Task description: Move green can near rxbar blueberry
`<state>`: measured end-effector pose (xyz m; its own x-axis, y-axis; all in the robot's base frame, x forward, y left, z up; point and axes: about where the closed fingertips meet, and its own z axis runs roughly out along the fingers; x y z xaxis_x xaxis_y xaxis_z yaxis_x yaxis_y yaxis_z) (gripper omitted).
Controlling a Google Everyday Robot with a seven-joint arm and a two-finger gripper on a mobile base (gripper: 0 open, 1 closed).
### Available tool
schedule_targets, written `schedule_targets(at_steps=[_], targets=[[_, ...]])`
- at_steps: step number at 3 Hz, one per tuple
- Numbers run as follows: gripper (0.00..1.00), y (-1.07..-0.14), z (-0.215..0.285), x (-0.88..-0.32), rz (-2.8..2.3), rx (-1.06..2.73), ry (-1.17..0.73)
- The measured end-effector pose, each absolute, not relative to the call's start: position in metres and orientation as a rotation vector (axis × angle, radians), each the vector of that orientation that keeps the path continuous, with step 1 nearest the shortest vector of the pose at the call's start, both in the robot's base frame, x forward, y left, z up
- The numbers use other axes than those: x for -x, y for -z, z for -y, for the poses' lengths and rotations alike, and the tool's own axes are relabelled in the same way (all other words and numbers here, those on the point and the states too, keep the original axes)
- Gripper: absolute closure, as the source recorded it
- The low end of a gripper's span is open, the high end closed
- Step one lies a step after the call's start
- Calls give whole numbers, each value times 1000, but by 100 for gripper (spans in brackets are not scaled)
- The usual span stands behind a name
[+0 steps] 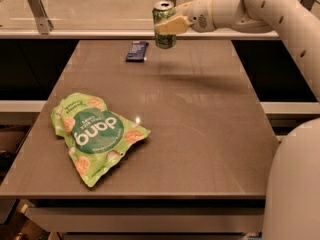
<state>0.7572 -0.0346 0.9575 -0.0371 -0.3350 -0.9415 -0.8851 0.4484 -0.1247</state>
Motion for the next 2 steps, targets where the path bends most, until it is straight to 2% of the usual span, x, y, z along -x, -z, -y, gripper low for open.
schedule_targets(at_steps=[2], targets=[[100,-934,50,-772,-1641,1043,-648]])
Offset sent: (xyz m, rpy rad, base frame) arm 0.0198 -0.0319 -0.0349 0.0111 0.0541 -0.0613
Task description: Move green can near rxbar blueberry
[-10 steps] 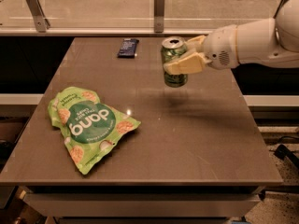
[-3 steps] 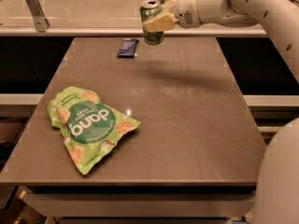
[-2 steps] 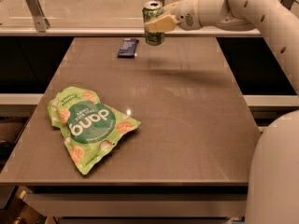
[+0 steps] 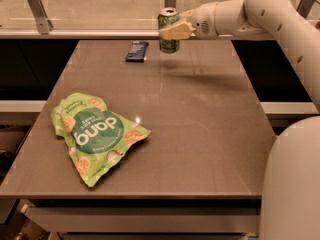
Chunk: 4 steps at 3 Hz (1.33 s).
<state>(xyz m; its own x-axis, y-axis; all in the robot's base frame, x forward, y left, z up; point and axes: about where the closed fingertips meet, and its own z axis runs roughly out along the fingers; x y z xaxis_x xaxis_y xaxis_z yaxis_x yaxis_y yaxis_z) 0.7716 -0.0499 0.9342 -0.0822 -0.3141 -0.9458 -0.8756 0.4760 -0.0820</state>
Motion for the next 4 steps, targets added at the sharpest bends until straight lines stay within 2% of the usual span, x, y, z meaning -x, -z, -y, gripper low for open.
schedule_targets(at_steps=[1,2,3,4], targets=[[100,-885,46,-787,-1703,1031,-657],[100,-877,42,-790,-1705,1026,-672],[82,-876,39,-790,-1705,1030,-677],[59,-874,35,-790,-1704,1033,-682]])
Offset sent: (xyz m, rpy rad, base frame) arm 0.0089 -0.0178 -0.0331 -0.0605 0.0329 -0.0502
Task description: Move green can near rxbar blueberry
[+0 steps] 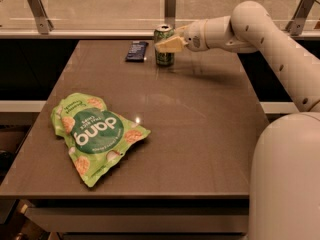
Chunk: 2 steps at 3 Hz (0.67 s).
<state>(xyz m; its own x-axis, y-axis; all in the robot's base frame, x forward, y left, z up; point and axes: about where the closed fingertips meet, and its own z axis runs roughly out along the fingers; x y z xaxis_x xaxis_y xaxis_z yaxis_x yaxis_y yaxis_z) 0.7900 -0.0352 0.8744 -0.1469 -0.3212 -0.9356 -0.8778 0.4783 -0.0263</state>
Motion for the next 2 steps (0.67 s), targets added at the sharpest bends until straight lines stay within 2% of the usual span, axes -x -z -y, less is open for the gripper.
schedule_targets(at_steps=[2], targets=[[13,-872,29,-790,-1704,1040,-691]])
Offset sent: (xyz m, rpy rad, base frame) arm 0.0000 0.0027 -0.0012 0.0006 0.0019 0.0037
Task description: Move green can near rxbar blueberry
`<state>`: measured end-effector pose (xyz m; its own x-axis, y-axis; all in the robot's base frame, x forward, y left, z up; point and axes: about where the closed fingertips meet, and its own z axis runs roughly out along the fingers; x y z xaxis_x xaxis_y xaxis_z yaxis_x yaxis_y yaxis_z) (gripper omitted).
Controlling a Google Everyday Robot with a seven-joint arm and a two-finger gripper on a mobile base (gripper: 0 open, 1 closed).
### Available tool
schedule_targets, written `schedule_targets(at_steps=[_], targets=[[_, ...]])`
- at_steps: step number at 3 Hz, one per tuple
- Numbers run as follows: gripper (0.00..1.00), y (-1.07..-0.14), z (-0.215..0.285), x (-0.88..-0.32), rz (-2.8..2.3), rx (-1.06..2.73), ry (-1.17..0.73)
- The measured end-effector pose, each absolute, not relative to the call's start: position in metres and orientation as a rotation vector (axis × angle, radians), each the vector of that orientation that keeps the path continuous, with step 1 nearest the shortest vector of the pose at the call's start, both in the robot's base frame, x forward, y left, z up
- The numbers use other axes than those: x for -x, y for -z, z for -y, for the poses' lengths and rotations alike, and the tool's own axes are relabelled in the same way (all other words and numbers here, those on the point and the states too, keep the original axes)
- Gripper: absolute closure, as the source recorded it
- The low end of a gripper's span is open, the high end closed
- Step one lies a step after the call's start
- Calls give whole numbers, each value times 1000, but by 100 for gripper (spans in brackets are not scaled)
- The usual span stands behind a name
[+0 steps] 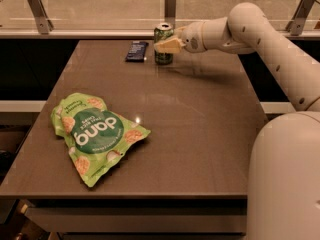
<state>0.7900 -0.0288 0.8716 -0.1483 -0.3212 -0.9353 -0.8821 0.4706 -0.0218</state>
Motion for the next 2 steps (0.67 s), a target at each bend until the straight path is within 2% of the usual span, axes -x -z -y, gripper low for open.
schedule_targets(at_steps=[1,2], targets=[[0,-870,26,-790,-1704,1043,-696],[0,-870,26,-790,-1704,1043,-696]])
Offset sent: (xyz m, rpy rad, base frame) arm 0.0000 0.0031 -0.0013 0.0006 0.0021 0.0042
